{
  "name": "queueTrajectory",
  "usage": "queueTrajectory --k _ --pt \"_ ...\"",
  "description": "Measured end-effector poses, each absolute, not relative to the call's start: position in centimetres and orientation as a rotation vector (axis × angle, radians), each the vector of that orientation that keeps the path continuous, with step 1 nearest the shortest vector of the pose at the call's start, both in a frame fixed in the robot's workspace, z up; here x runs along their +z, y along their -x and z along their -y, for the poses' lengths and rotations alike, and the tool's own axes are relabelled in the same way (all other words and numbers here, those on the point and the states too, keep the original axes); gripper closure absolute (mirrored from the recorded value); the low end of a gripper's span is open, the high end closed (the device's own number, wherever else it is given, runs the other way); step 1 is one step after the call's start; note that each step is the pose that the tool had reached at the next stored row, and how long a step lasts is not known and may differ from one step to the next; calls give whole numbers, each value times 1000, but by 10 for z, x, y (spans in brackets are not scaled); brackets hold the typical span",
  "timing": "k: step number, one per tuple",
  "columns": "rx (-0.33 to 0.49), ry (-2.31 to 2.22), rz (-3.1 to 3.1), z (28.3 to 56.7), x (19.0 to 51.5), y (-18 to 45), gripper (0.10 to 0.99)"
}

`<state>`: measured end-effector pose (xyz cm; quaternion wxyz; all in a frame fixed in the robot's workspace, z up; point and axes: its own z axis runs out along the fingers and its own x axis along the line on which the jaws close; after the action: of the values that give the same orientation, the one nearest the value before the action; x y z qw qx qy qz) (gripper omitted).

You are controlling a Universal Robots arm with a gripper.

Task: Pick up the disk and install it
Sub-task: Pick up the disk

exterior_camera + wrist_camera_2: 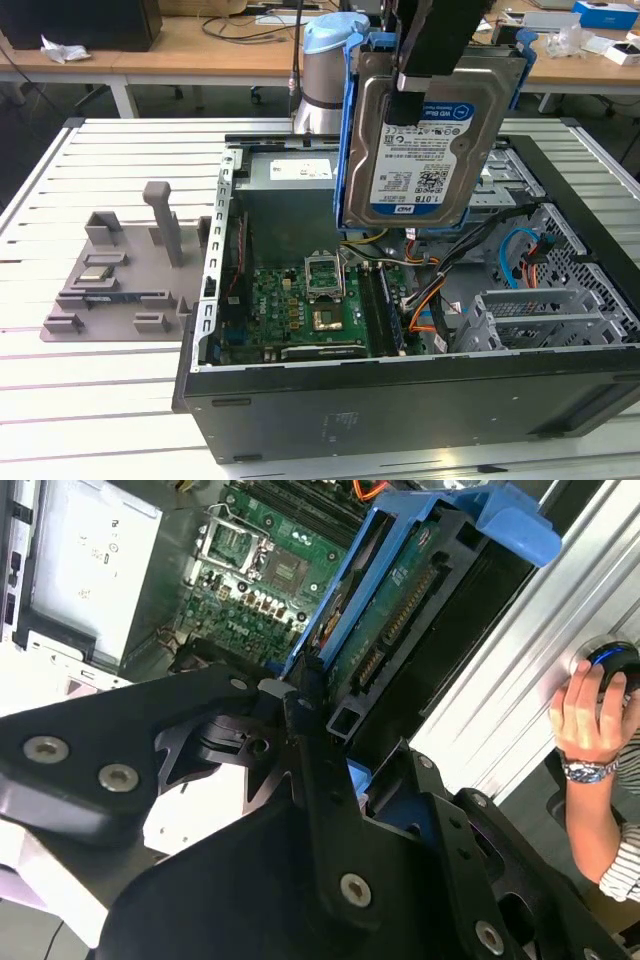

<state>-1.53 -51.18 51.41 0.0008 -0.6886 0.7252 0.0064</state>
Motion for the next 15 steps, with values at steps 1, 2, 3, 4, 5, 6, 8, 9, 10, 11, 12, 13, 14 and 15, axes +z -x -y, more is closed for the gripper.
queueTrajectory --k 1,2,3,4,5,6,8,9,10,11,12,13,14,15 --pt "20 2162 -2277 512 514 13 722" --pt "20 2162 -2277 512 514 10 722" --pt "20 2162 -2277 512 514 8 722" --pt "20 2162 -2277 512 514 7 722" --pt "20 2162 -2277 512 514 5 722" --pt "20 2162 -2277 512 514 3 722" --pt "20 2162 -2277 512 514 0 722" --pt "20 2162 -2277 512 514 -1 722" --pt "20 2162 -2277 512 514 -2 722" --pt "20 2162 -2277 512 514 -8 722" --pt "20 2162 -2277 512 514 -9 722" --pt "20 2162 -2277 512 513 -11 722" --pt "20 2162 -2277 512 513 -13 722" --pt "20 2162 -2277 512 513 -14 722"
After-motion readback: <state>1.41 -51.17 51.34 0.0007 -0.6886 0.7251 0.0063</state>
